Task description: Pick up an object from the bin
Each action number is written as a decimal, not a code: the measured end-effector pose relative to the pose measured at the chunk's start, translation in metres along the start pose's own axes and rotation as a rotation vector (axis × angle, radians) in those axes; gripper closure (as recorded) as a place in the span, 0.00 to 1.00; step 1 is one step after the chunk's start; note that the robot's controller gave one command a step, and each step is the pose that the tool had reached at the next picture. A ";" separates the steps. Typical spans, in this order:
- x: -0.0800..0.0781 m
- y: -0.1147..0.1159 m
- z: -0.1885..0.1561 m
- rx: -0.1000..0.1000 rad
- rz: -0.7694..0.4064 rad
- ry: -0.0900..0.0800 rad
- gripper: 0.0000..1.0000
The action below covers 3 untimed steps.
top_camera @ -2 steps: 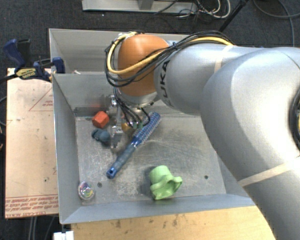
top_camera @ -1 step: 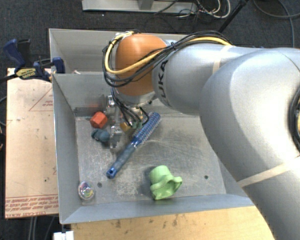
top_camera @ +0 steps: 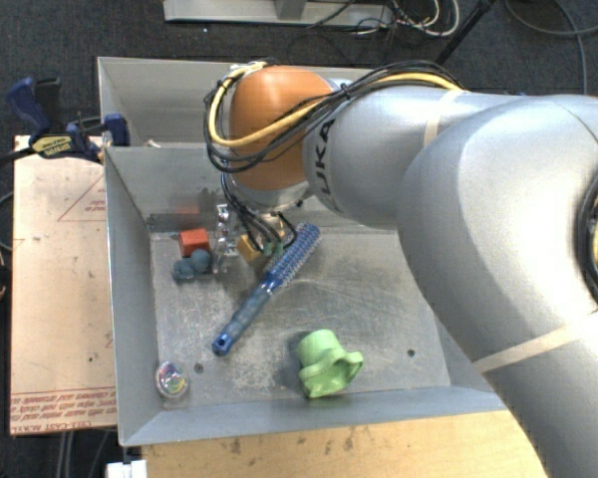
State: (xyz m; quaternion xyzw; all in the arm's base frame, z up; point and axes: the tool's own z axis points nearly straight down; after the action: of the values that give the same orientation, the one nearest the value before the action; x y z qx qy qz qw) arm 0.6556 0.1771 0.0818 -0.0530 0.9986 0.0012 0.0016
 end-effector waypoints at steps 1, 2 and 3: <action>0.018 0.010 -0.112 -0.001 0.016 -0.008 1.00; 0.020 0.009 -0.107 0.001 0.016 0.000 0.00; 0.047 -0.067 0.006 -0.006 -0.276 -0.005 0.00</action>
Offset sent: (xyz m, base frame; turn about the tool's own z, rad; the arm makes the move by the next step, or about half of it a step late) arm -0.0213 0.0061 0.1066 0.0176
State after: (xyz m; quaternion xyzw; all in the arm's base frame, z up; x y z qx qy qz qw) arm 0.6164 0.1053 0.0756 -0.1900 0.9818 0.0039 0.0039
